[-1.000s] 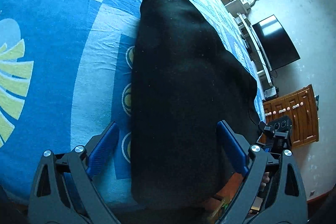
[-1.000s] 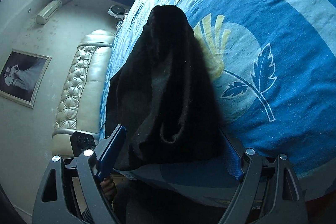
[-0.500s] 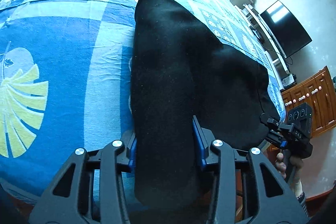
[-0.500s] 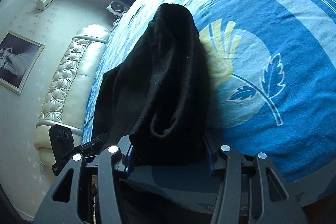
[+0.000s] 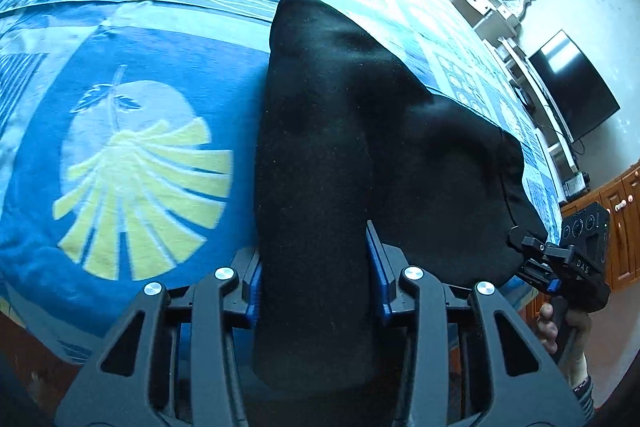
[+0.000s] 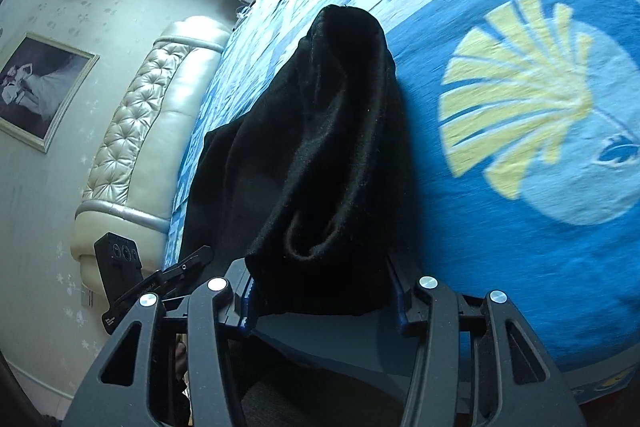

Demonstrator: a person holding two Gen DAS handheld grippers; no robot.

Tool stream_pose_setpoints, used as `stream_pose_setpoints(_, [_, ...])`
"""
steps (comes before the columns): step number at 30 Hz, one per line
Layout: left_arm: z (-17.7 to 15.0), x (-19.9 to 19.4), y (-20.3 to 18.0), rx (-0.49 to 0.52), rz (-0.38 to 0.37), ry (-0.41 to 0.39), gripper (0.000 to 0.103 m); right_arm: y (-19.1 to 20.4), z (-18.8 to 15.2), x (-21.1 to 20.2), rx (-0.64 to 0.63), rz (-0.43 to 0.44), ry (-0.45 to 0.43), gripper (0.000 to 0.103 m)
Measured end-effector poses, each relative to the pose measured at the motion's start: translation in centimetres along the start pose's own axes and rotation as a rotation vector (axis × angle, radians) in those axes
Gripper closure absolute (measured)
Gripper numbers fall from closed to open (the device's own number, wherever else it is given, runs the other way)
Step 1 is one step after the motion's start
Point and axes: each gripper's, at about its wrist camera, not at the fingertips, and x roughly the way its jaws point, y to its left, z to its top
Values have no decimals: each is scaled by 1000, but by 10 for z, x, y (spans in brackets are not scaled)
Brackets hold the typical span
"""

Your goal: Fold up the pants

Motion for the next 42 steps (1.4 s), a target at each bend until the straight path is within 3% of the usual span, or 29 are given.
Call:
stream_pose_setpoints(9, [-1, -7, 13, -36, 3, -11, 62, 8, -5, 13, -21, 9, 36, 53])
stream_pose_setpoints(18, [-5, -8, 9, 6, 27, -16, 58, 8, -4, 16, -10, 16, 38, 54])
stream_pose_setpoints(21, [-5, -8, 6, 21, 39, -29, 50, 8, -4, 16, -1, 26, 39, 51])
stream_pose_setpoints(23, [-8, -10, 3, 50, 45, -59, 39, 3, -4, 16, 27, 49, 40, 45])
stream_pose_setpoints(25, [-9, -13, -1, 92, 53, -88, 22, 2, -3, 14, 38, 75, 43, 40])
stream_pose_setpoints(26, [-10, -16, -2, 105, 51, -103, 20, 3, -2, 13, 37, 81, 46, 37])
stream_pose_setpoints(32, [3, -29, 6, 81, -62, -126, 11, -5, 9, -13, 53, 62, -22, 30])
stream_pose_setpoints(36, [23, -13, 14, 47, -78, -84, 11, -11, 25, -20, 78, 78, -66, 28])
stream_pose_setpoints(42, [51, 23, 31, -26, -179, 39, 11, -13, 47, 10, 91, 99, -42, 27])
